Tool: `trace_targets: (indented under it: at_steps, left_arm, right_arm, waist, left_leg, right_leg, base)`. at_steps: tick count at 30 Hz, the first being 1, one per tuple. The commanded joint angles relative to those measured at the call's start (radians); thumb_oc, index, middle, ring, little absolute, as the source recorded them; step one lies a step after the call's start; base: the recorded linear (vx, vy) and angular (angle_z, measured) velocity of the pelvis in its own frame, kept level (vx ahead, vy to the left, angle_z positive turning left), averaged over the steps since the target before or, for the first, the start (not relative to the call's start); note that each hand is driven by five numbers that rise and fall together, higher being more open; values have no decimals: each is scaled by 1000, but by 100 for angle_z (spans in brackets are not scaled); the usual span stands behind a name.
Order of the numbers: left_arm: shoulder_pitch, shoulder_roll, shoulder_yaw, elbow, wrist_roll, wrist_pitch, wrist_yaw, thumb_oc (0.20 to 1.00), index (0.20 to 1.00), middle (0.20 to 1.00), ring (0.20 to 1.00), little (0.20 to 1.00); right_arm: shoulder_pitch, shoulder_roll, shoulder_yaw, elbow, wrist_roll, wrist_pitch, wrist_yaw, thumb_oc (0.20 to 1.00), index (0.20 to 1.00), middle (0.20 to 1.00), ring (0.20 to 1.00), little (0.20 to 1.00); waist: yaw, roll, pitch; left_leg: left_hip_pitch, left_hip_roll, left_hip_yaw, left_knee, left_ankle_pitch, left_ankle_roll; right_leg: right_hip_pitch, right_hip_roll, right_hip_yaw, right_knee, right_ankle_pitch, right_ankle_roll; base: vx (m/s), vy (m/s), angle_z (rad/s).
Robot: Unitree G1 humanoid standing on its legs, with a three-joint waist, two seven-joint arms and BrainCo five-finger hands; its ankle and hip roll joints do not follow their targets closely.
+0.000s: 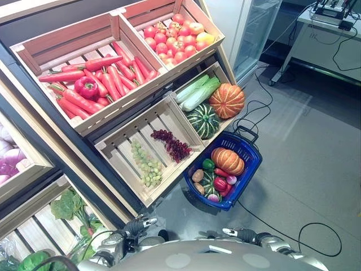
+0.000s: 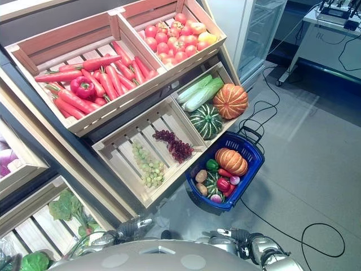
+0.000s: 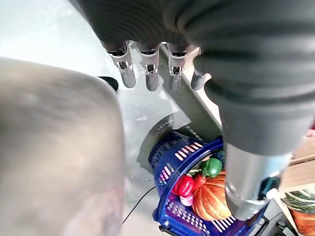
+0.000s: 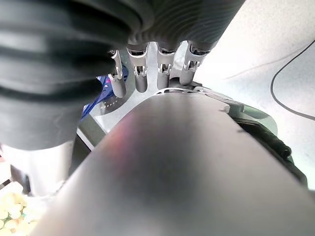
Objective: Pick up fruits and vegetables into the basket
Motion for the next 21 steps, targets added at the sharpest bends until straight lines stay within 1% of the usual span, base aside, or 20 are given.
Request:
trace_targets:
  at_steps: [1,2,3,4,5,6,7,8,9,10,11,13,14,15,16,17,18,19,20,21]
  left_arm:
    - [-104,-24,-29,41,15,-146,68,1000,1000,1000,1000,1000]
    - [-104,-24,-29,40,15,-152,72,1000,1000,1000,1000,1000]
    - [-108,-22,-27,33,14,-201,106,1000,1000,1000,1000,1000]
    - [-114,-16,-25,17,14,-269,161,1000,1000,1000,1000,1000]
    - [-116,-14,-24,12,21,-293,179,1000,1000,1000,1000,1000]
    - [-120,-8,-24,-3,35,-336,220,1000,1000,1000,1000,1000]
    - [-123,-5,-22,-13,43,-347,236,1000,1000,1000,1000,1000]
    - [-129,7,-20,-44,65,-394,289,1000,1000,1000,1000,1000]
    - [-129,8,-17,-42,71,-406,294,1000,1000,1000,1000,1000]
    - [-128,16,-9,-32,122,-492,349,1000,1000,1000,1000,1000]
    - [-123,23,-10,-38,155,-552,389,1000,1000,1000,1000,1000]
    - [-110,36,-25,-72,224,-627,464,1000,1000,1000,1000,1000]
    - [-109,36,-25,-72,226,-627,466,1000,1000,1000,1000,1000]
    - [-98,46,-35,-111,277,-661,511,1000,1000,1000,1000,1000]
    - [-94,50,-40,-126,301,-672,530,1000,1000,1000,1000,1000]
    - [-81,71,-60,-201,369,-685,601,1000,1000,1000,1000,1000]
    - [-73,84,-62,-253,381,-683,620,1000,1000,1000,1000,1000]
    - [-56,116,-54,-350,414,-672,650,1000,1000,1000,1000,1000]
    - [-44,134,-48,-392,435,-676,670,1000,1000,1000,1000,1000]
    - [-40,141,-44,-419,437,-666,672,1000,1000,1000,1000,1000]
  right_arm:
    - [-82,21,6,71,9,-34,-11,1000,1000,1000,1000,1000]
    - [-82,20,6,71,9,-35,-11,1000,1000,1000,1000,1000]
    - [-84,18,5,71,10,-44,-14,1000,1000,1000,1000,1000]
    - [-87,16,4,71,7,-62,-25,1000,1000,1000,1000,1000]
    - [-87,15,4,70,7,-66,-29,1000,1000,1000,1000,1000]
    - [-88,10,1,68,6,-84,-39,1000,1000,1000,1000,1000]
    - [-89,8,0,66,5,-89,-42,1000,1000,1000,1000,1000]
    - [-90,2,-2,58,9,-113,-55,1000,1000,1000,1000,1000]
    - [-90,1,-6,59,9,-118,-56,1000,1000,1000,1000,1000]
    - [-92,-3,-19,66,25,-161,-68,1000,1000,1000,1000,1000]
    - [-94,-7,-24,69,48,-184,-76,1000,1000,1000,1000,1000]
    - [-93,-12,-33,58,87,-226,-93,1000,1000,1000,1000,1000]
    - [-93,-12,-33,58,87,-226,-93,1000,1000,1000,1000,1000]
    - [-88,-15,-38,39,99,-255,-103,1000,1000,1000,1000,1000]
    - [-86,-17,-40,31,101,-263,-107,1000,1000,1000,1000,1000]
    - [-78,-25,-43,-9,118,-290,-117,1000,1000,1000,1000,1000]
    - [-72,-31,-43,-34,127,-302,-122,1000,1000,1000,1000,1000]
    - [-59,-44,-45,-84,131,-329,-133,1000,1000,1000,1000,1000]
    - [-48,-54,-48,-112,133,-340,-136,1000,1000,1000,1000,1000]
    - [-43,-57,-49,-131,132,-340,-140,1000,1000,1000,1000,1000]
  waist:
    - [18,-16,43]
    - [17,-15,43]
    - [16,-15,43]
    - [15,-14,45]
    - [15,-13,46]
    - [14,-12,48]
    - [13,-11,50]
    - [13,-9,54]
    - [13,-9,55]
    - [18,-10,57]
    - [23,-11,61]
    - [30,-10,71]
    - [30,-10,71]
    - [31,-8,78]
    - [31,-7,80]
    - [30,-3,90]
    - [29,0,94]
    - [27,6,101]
    - [26,9,103]
    - [25,10,104]
  left_leg:
    - [55,-67,56,17,-128,56]
    - [55,-67,56,17,-128,56]
    - [54,-66,56,17,-127,55]
    - [53,-66,56,17,-127,54]
    - [52,-66,55,18,-127,54]
    - [50,-66,55,19,-126,54]
    - [48,-66,54,20,-125,54]
    - [45,-66,51,22,-124,53]
    - [43,-66,50,22,-124,54]
    - [34,-67,47,23,-123,58]
    - [29,-67,45,25,-122,59]
    - [24,-67,39,25,-119,59]
    - [24,-67,39,25,-119,59]
    - [22,-67,38,25,-118,59]
    - [22,-66,37,24,-117,59]
    - [18,-66,34,24,-115,58]
    - [13,-66,32,26,-114,58]
    - [3,-64,30,28,-112,56]
    - [-3,-63,29,29,-110,56]
    - [-5,-63,29,30,-110,56]
  right_leg:
    - [-39,0,20,62,-16,28]
    - [-39,0,20,62,-16,28]
    - [-40,1,22,61,-16,28]
    - [-41,1,25,60,-16,28]
    - [-42,2,26,60,-16,28]
    - [-44,2,27,61,-16,28]
    - [-46,2,28,62,-16,27]
    - [-50,3,30,64,-15,27]
    - [-51,2,30,64,-15,27]
    - [-61,2,29,67,-16,26]
    - [-65,2,28,68,-16,24]
    - [-67,3,22,68,-15,20]
    - [-67,3,22,68,-15,20]
    - [-69,3,20,67,-13,19]
    - [-70,3,19,67,-13,18]
    - [-76,3,18,69,-11,17]
    - [-82,2,18,71,-11,17]
    - [-94,0,16,75,-11,16]
    - [-100,-2,14,78,-11,16]
    - [-103,-3,13,80,-11,16]
  base:
    - [0,0,0]
    - [0,0,0]
    - [0,0,0]
    - [0,0,0]
    - [0,0,0]
    - [0,0,0]
    - [0,0,0]
    - [0,0,0]
    - [0,0,0]
    - [-5,-35,0]
    - [-6,-46,1]
    - [4,-24,1]
    - [20,-24,5]
    - [15,-9,8]
    - [29,-16,8]
    - [21,-10,6]
    - [18,-4,5]
    - [5,6,6]
    - [3,8,6]
    - [23,10,3]
